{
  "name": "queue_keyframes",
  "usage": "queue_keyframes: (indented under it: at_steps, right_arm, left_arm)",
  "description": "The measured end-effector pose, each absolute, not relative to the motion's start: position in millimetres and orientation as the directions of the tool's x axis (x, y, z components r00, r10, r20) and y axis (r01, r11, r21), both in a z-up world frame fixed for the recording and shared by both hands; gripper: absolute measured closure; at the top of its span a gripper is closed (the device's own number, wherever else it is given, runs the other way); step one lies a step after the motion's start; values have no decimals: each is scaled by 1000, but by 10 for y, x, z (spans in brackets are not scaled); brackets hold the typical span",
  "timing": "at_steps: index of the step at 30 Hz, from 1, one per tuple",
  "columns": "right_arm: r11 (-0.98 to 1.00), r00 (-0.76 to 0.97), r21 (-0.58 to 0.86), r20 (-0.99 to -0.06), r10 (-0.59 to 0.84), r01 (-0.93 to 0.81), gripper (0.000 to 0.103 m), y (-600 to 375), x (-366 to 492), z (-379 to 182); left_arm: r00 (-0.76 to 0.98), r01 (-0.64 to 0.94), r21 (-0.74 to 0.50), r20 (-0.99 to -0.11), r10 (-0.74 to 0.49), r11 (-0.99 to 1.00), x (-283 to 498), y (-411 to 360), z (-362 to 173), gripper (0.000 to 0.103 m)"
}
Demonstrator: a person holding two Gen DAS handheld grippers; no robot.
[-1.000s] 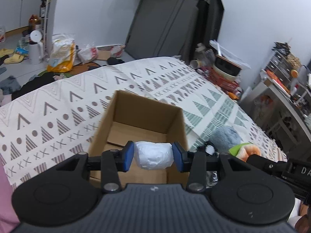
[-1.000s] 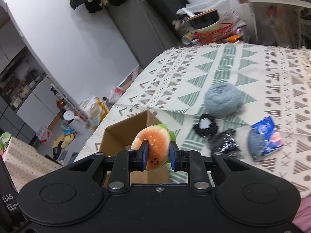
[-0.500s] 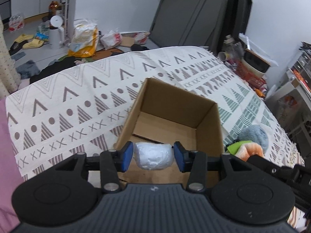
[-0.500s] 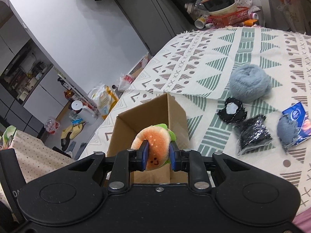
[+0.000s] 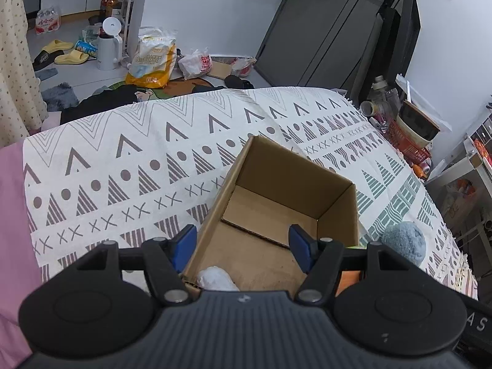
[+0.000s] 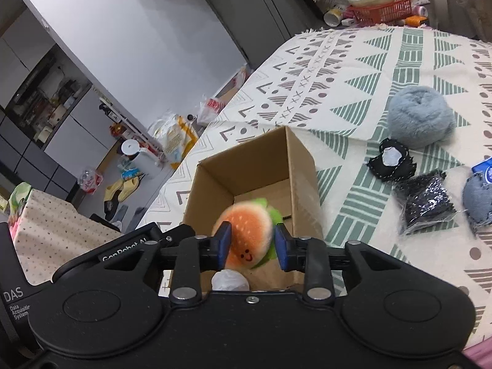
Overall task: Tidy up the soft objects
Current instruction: 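Drop the white plush in the box with the left tool while right tool carries burger, then drop the burger plush into the box with the right tool while the left withdraws, then grasp the black sequin bag with the left tool while the right reaches the denim pouch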
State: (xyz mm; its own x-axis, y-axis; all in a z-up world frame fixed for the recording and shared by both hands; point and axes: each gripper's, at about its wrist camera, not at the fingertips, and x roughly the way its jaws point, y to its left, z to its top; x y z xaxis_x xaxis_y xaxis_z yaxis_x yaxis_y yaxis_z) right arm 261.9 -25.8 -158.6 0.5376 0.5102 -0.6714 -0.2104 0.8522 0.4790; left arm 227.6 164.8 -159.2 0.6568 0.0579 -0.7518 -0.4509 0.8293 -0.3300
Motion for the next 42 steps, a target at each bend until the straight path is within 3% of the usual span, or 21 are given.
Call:
queue_keyframes:
  at_steps: [4,15,18,28,34,42]
  right_arm:
    - [861,552,463,-670,497,-214,59,-366,2566,-1538]
    - [904,613,397,-678,406,-160,44,-1037,2447,-1426]
    - [913,628,381,-678,383,-145,32,-1229,2419,-1401]
    - [937,675,324,-662,326,-134,9,-1783,2305,-1308]
    - [939,691,317,-648,319,-135,4,-2087,2279,-1295]
    - [934,713,333,-624,320,-128,0,-2395,2305,-1318]
  left_arm:
    - [653,-451,-321,-755,62,833,2274,1628,-1602,35]
    - [679,-368,-274,-732,55,889,2289,1312,-1517,17]
    - [684,-339,-264,-728,44,903,2284,1206,-1476,12]
    - [717,-286,-232,-695,47,930,2250,903,-1354,9]
    - [748,-234,-222,-663,29,946,2269,689,-1236,0]
    - [756,-189,-228,-655,-6,955,2354,451,-1092,0]
